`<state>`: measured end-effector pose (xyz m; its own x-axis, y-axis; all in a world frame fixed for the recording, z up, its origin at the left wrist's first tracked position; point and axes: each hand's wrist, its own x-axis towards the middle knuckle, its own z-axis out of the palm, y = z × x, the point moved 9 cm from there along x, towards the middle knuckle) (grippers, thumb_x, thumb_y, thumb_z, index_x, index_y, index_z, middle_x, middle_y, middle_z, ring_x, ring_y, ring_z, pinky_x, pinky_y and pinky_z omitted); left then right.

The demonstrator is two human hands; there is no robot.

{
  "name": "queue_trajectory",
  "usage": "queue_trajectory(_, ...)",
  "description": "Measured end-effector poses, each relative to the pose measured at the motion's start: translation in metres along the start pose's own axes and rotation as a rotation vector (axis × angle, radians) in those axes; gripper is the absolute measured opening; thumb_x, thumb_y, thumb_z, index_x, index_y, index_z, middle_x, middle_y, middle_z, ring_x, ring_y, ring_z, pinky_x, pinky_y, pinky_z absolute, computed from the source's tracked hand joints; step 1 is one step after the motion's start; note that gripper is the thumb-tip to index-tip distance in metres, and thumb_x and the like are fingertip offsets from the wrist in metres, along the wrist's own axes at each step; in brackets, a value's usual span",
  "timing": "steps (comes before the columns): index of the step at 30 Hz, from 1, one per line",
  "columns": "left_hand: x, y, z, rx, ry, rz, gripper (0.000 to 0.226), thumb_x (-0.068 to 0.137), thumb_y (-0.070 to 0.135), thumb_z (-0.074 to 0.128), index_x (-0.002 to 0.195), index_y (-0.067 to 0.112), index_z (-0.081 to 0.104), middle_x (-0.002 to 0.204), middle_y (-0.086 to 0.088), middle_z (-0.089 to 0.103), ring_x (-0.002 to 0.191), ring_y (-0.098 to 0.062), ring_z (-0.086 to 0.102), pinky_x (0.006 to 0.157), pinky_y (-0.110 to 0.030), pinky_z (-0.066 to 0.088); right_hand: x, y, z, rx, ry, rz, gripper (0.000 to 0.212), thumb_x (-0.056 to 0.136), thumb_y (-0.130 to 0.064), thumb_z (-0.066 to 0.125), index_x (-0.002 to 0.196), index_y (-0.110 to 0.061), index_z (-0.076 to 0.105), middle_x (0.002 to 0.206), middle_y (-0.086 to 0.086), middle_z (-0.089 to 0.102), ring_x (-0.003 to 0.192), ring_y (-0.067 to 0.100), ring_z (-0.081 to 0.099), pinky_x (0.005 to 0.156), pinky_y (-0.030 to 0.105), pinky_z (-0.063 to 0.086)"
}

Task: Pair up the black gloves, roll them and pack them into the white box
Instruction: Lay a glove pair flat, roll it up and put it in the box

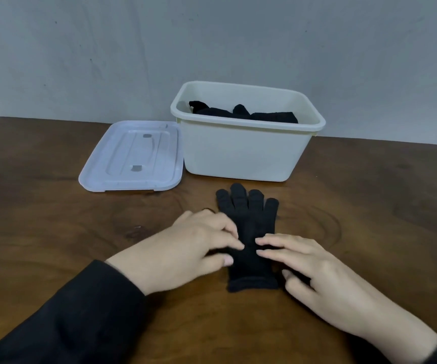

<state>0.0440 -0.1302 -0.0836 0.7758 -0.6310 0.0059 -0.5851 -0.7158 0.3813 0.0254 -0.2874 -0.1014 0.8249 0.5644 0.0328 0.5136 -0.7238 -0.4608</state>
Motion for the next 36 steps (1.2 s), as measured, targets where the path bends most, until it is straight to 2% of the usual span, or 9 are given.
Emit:
queue_trajectory(4, 0.001, -0.004, 0.011, 0.042, -0.088, -0.02, 0.045, 0.1, 0.042, 0.05, 0.145, 0.044, 0.043, 0.141, 0.032, 0.032, 0.123, 0.018, 0.015, 0.103, -0.009, 0.01, 0.005, 0.001, 0.0, -0.01, -0.047, -0.009, 0.045, 0.095, -0.04, 0.056, 0.136, -0.056, 0.045, 0.146, -0.045, 0.024, 0.141, -0.011, 0.013, 0.113, 0.018, 0.021)
queue_trajectory(7, 0.0, -0.004, 0.013, 0.03, -0.129, -0.026, 0.054, 0.098, 0.044, 0.053, 0.149, 0.044, 0.035, 0.146, 0.033, 0.025, 0.109, 0.036, -0.003, 0.097, 0.002, 0.001, 0.013, -0.004, -0.001, -0.115, 0.021, -0.056, 0.046, 0.092, -0.053, 0.048, 0.138, -0.048, 0.049, 0.14, -0.038, 0.035, 0.135, -0.011, 0.025, 0.11, 0.021, 0.024)
queue_trajectory(13, 0.0, -0.003, 0.016, 0.012, -0.139, -0.043, 0.076, 0.087, 0.061, 0.058, 0.153, 0.044, 0.025, 0.145, 0.035, 0.015, 0.103, 0.04, -0.019, 0.095, 0.002, 0.004, 0.027, -0.01, 0.0, -0.197, 0.145, -0.028, 0.04, 0.092, -0.05, 0.044, 0.128, -0.038, 0.057, 0.122, -0.027, 0.049, 0.117, -0.002, 0.045, 0.103, 0.029, 0.036)
queue_trajectory(18, 0.005, -0.003, 0.01, 0.011, 0.009, -0.083, 0.064, 0.086, 0.065, 0.056, 0.144, 0.043, 0.04, 0.135, 0.033, 0.026, 0.11, 0.036, -0.006, 0.097, -0.002, 0.014, 0.033, -0.007, -0.01, -0.071, 0.205, 0.0, 0.022, 0.098, -0.047, 0.044, 0.099, -0.037, 0.063, 0.106, -0.024, 0.056, 0.106, 0.003, 0.051, 0.094, 0.027, 0.039)
queue_trajectory(21, 0.007, -0.009, 0.006, -0.045, 0.126, -0.142, 0.032, 0.094, 0.057, 0.049, 0.119, 0.042, 0.062, 0.12, 0.029, 0.041, 0.117, 0.016, 0.027, 0.107, -0.02, 0.025, 0.033, -0.003, -0.012, -0.017, 0.211, 0.022, 0.025, 0.098, -0.046, 0.045, 0.084, -0.035, 0.063, 0.098, -0.019, 0.061, 0.102, 0.005, 0.054, 0.095, 0.025, 0.038)
queue_trajectory(23, 0.008, -0.014, 0.004, -0.087, 0.18, -0.19, 0.025, 0.098, 0.051, 0.045, 0.101, 0.039, 0.066, 0.111, 0.026, 0.048, 0.113, 0.004, 0.041, 0.111, -0.029, 0.025, 0.032, 0.001, -0.012, 0.039, 0.218, 0.052, 0.028, 0.096, -0.046, 0.049, 0.071, -0.034, 0.055, 0.085, -0.015, 0.059, 0.095, 0.008, 0.056, 0.092, 0.022, 0.038)
queue_trajectory(28, 0.008, -0.026, 0.001, -0.19, 0.262, -0.327, 0.031, 0.093, 0.055, 0.044, 0.073, 0.035, 0.057, 0.1, 0.021, 0.054, 0.107, 0.003, 0.046, 0.11, -0.029, 0.026, 0.033, 0.007, -0.017, 0.184, 0.279, 0.133, 0.035, 0.091, -0.041, 0.059, 0.059, -0.033, 0.046, 0.076, -0.021, 0.055, 0.087, 0.011, 0.056, 0.079, 0.017, 0.035)
queue_trajectory(33, 0.011, -0.035, 0.0, -0.165, 0.31, -0.444, 0.034, 0.088, 0.061, 0.046, 0.064, 0.038, 0.052, 0.097, 0.021, 0.053, 0.104, 0.003, 0.043, 0.104, -0.026, 0.02, 0.035, 0.016, -0.017, 0.113, 0.335, 0.207, 0.03, 0.087, -0.05, 0.054, 0.058, -0.044, 0.047, 0.085, -0.027, 0.055, 0.096, 0.002, 0.053, 0.1, 0.037, 0.035)
queue_trajectory(36, 0.011, -0.037, -0.002, -0.093, 0.344, -0.479, 0.032, 0.083, 0.063, 0.049, 0.062, 0.039, 0.05, 0.096, 0.022, 0.051, 0.1, 0.001, 0.043, 0.099, -0.027, 0.02, 0.038, 0.022, -0.016, 0.055, 0.341, 0.278, 0.027, 0.081, -0.056, 0.056, 0.061, -0.038, 0.054, 0.091, -0.021, 0.058, 0.099, 0.003, 0.052, 0.106, 0.037, 0.026)
